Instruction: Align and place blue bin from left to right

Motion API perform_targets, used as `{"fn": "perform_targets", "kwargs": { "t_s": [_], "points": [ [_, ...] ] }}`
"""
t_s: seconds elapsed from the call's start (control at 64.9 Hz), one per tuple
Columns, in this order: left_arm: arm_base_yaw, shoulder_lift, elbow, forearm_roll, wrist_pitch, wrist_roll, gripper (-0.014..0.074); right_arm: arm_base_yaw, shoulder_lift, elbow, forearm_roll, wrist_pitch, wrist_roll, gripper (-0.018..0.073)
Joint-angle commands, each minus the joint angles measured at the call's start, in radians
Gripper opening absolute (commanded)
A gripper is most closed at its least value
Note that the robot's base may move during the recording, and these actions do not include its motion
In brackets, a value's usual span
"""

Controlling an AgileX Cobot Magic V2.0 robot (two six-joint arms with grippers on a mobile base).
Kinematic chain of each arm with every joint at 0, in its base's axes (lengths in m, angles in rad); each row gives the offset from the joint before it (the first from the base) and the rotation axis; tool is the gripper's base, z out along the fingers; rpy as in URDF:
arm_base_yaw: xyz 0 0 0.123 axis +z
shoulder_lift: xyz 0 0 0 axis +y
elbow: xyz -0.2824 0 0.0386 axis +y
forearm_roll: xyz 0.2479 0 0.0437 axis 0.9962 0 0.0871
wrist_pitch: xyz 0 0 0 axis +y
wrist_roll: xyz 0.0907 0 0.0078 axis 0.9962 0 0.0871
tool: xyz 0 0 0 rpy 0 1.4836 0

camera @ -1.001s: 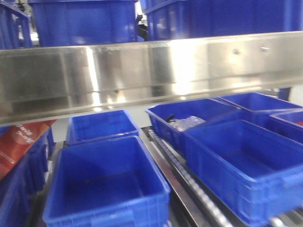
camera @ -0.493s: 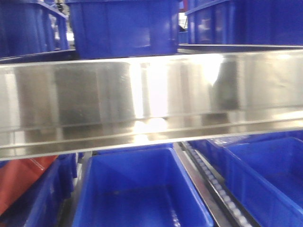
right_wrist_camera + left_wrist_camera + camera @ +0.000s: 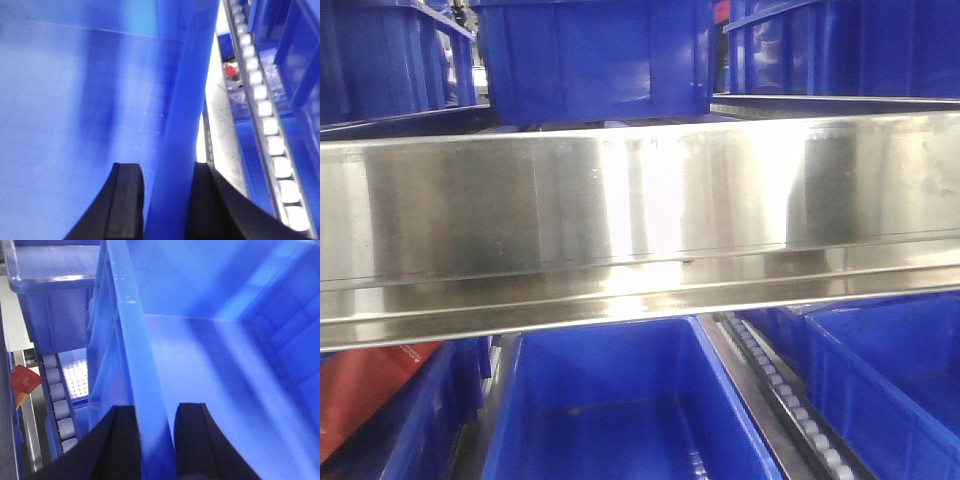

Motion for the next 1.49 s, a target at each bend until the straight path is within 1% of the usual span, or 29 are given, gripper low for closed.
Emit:
{"fn": "perform_targets", "kwargs": {
  "t_s": [0.0,0.37,0.539,0.847,0.924,1.032,1.109,1.278,1.401,1.478],
  "points": [
    [-0.004,-0.015,-0.016,-0.043,-0.088,0.024,-0.0111,0.005,-0.003,-0.016,0.044,-0.102,-0.029,-0.0067],
    [-0.004,-0.015,-0.016,-0.043,-0.088,0.024,-0.0111,0.005,0.007,-0.016,0.044,-0.106,-0.029,-0.0067],
    [-0.004,-0.015,-0.016,-0.043,-0.088,0.024,-0.0111,0.005,0.007,-0.016,0.044,-0.151,-0.029,-0.0067],
    [-0.004,-0.015,-0.016,-0.042,-0.089,0.024,-0.0111,0.005,0.007,-0.016,0.044,-0.180,-0.029,-0.0067],
    [-0.004,-0.015,-0.016,-0.051,-0.083,0.024,-0.0111,0.005,0.003,-0.016,0.044,-0.165,-0.029,-0.0067],
    [-0.004,-0.010,-0.016,-0.051,-0.080,0.024,-0.0111,0.003,0.003,-0.016,0.044,-0.169,-0.066,-0.0067],
    [-0.004,0.003,-0.016,-0.053,-0.078,0.024,-0.0111,-0.006,0.013,-0.016,0.044,-0.188,-0.074,-0.0067],
    [-0.004,0.064,-0.016,-0.093,-0.040,0.024,-0.0111,-0.024,0.056,-0.016,0.044,-0.213,-0.101,-0.0067],
    [-0.004,0.108,-0.016,-0.082,-0.006,0.024,-0.0111,-0.032,0.103,-0.016,0.044,-0.228,-0.112,-0.0067],
    [-0.004,0.129,-0.016,-0.043,0.000,0.015,-0.0111,-0.033,0.136,-0.016,0.044,-0.243,-0.119,-0.0067]
  ]
}}
